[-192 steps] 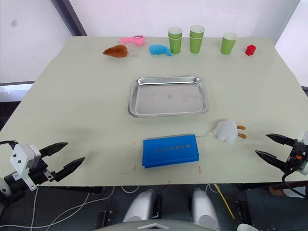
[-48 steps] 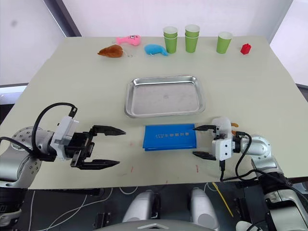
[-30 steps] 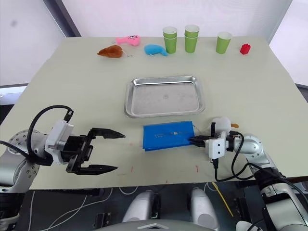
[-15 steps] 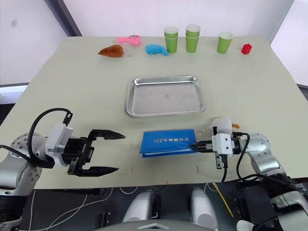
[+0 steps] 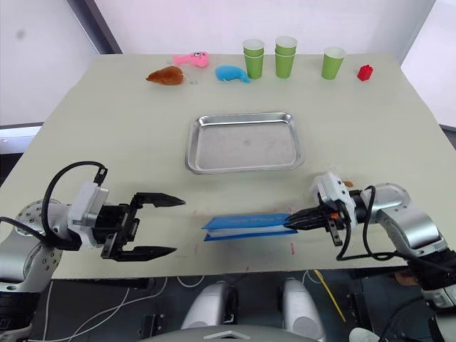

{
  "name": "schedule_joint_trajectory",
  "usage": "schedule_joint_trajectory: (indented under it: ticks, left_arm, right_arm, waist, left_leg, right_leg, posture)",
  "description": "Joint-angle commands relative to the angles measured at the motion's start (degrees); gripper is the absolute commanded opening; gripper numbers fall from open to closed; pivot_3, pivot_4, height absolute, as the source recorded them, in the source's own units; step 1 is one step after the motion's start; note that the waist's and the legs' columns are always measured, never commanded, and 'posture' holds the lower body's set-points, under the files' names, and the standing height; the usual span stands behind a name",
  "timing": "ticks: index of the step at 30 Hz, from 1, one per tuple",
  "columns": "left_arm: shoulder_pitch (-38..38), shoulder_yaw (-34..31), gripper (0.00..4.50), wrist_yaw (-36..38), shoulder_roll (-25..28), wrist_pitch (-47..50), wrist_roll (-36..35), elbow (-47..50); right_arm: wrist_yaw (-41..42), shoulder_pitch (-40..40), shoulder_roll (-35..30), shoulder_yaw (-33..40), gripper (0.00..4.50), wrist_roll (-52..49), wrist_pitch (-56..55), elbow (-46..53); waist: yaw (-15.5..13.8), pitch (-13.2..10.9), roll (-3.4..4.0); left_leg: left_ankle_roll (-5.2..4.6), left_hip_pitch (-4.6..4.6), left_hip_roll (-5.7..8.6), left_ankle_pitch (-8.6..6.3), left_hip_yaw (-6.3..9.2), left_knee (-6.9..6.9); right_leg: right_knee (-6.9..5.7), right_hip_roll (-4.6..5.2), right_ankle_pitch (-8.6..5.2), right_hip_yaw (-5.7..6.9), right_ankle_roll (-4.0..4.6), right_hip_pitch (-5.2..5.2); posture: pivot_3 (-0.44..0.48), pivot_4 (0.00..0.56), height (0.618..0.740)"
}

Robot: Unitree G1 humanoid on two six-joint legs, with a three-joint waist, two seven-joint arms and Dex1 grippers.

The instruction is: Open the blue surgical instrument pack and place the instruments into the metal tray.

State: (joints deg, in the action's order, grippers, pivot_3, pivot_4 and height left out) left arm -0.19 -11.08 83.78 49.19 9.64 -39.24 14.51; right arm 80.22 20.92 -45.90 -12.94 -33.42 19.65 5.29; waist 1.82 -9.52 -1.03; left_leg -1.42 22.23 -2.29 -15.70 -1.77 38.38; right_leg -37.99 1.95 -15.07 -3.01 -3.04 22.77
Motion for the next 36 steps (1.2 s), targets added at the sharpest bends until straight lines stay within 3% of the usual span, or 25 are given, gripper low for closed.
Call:
schedule_joint_trajectory:
  ticks: [1,9,18,26,27,28,29,30,31,32,36]
  left_arm:
    - [0.68,-0.41,4.50,-0.90,-0.80,-1.29,1.33,-0.05]
    - [-7.03,3.49,4.50,-2.64,-6.73,-2.98,4.24,-8.71]
    - [-13.12,9.06,4.50,0.01,-12.96,-5.57,8.05,-19.81]
    - [-14.75,10.78,4.50,0.77,-15.74,-3.50,7.32,-20.23]
    - [-14.86,11.00,3.95,0.68,-15.88,-3.29,7.50,-20.28]
    - [-14.84,11.18,3.93,0.55,-16.00,-2.94,7.52,-20.20]
    - [-14.67,11.36,3.45,0.39,-16.16,-2.82,7.53,-19.94]
    - [-14.49,11.38,3.29,0.11,-16.51,-2.51,7.29,-19.52]
    - [-14.31,11.40,2.68,-0.11,-16.75,-2.27,7.15,-19.14]
    - [-14.12,11.42,2.45,-0.25,-16.91,-2.18,7.14,-18.81]
    - [-12.56,11.85,0.57,-0.12,-17.11,-2.14,7.55,-17.66]
  right_arm:
    - [0.02,4.17,2.85,-0.45,0.03,1.06,2.89,-3.69]
    - [3.51,10.40,7.51,-0.15,0.03,5.67,0.14,-13.23]
    - [4.59,10.14,8.92,0.77,0.03,6.79,-0.42,-13.17]
    - [4.07,9.00,9.20,1.54,0.03,7.02,-0.12,-11.87]
    - [4.04,8.91,9.21,1.59,0.00,7.07,-0.16,-11.82]
    - [4.02,8.83,9.23,1.61,0.00,7.12,-0.20,-11.79]
    - [3.99,8.74,9.29,1.59,0.00,7.20,-0.29,-11.74]
    - [4.00,8.75,9.46,1.58,0.00,7.36,-0.62,-11.85]
    - [4.00,8.76,9.62,1.61,0.00,7.47,-0.82,-11.92]
    - [4.01,8.77,9.74,1.66,0.00,7.56,-0.95,-11.97]
    - [4.06,8.92,10.12,2.07,0.00,7.96,-1.41,-12.42]
  waist:
    - [0.18,0.00,-0.01]
    - [-0.01,0.00,-0.01]
    - [0.20,0.01,0.00]
    - [0.33,0.01,0.00]
    - [0.33,0.01,0.00]
    - [0.34,0.01,0.00]
    - [0.34,0.01,0.00]
    - [0.33,0.01,0.00]
    - [0.31,0.01,0.00]
    - [0.31,0.01,0.00]
    - [0.43,0.01,0.00]
  left_leg:
    - [0.00,0.00,-0.01,0.00,0.01,0.00]
    - [0.00,0.10,0.07,0.00,0.15,0.03]
    - [0.00,0.37,0.10,0.00,0.46,0.08]
    - [0.00,0.40,0.09,0.01,0.54,0.10]
    - [0.00,0.40,0.08,0.01,0.55,0.10]
    - [0.00,0.40,0.08,0.01,0.55,0.10]
    - [0.00,0.40,0.09,0.01,0.54,0.10]
    - [0.00,0.40,0.09,0.01,0.55,0.11]
    - [0.00,0.40,0.09,0.01,0.55,0.11]
    - [0.00,0.40,0.09,0.01,0.55,0.11]
    - [0.00,0.40,0.08,0.01,0.55,0.11]
  right_leg:
    - [0.01,0.00,0.00,0.00,0.00,0.00]
    - [-0.02,-0.05,0.01,0.11,0.01,0.03]
    - [0.00,-0.04,0.02,0.39,0.02,0.11]
    - [-0.04,-0.04,0.04,0.46,0.06,0.12]
    - [-0.04,-0.04,0.05,0.46,0.06,0.12]
    - [-0.04,-0.04,0.05,0.46,0.06,0.12]
    - [-0.04,-0.04,0.05,0.46,0.06,0.11]
    - [-0.04,-0.04,0.05,0.46,0.06,0.12]
    - [-0.04,-0.04,0.05,0.46,0.06,0.12]
    - [-0.04,-0.04,0.05,0.46,0.06,0.12]
    - [-0.04,-0.04,0.05,0.46,0.06,0.12]
  posture:
    - [0.000,0.150,0.740]
    - [0.000,0.150,0.740]
    - [0.000,0.150,0.740]
    - [0.000,0.150,0.740]
    - [0.000,0.150,0.740]
    - [0.000,0.150,0.740]
    - [0.000,0.150,0.740]
    - [0.000,0.150,0.740]
    - [0.000,0.150,0.740]
    - [0.000,0.150,0.740]
    - [0.000,0.150,0.740]
